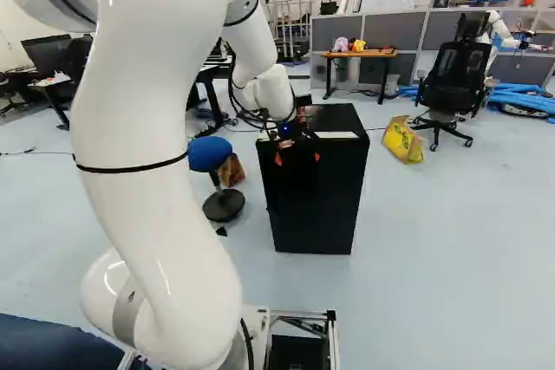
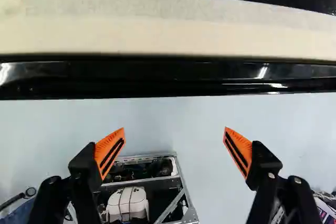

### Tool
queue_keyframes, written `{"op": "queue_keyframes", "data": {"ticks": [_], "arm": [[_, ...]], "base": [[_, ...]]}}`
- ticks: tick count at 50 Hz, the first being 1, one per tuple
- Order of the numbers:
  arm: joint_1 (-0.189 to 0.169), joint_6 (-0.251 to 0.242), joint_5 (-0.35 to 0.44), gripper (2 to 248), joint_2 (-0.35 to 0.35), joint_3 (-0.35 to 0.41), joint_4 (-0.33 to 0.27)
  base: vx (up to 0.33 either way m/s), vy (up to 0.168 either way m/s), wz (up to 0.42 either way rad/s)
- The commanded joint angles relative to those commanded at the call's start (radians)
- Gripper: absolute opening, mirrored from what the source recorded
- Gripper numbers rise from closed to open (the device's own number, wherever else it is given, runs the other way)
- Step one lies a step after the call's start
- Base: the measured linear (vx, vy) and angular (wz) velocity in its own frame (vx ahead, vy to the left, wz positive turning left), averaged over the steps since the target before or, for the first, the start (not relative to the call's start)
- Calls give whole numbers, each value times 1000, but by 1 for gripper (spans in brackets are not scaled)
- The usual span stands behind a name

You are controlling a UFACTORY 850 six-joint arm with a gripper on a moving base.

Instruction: Grab a drink from the fridge

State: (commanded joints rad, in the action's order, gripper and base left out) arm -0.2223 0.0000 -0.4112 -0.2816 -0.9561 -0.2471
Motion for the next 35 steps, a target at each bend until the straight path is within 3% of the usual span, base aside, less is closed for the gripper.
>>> {"op": "queue_keyframes", "data": {"ticks": [35], "arm": [[-11,0,159,247,153,183,0]], "base": [[0,0,0]]}}
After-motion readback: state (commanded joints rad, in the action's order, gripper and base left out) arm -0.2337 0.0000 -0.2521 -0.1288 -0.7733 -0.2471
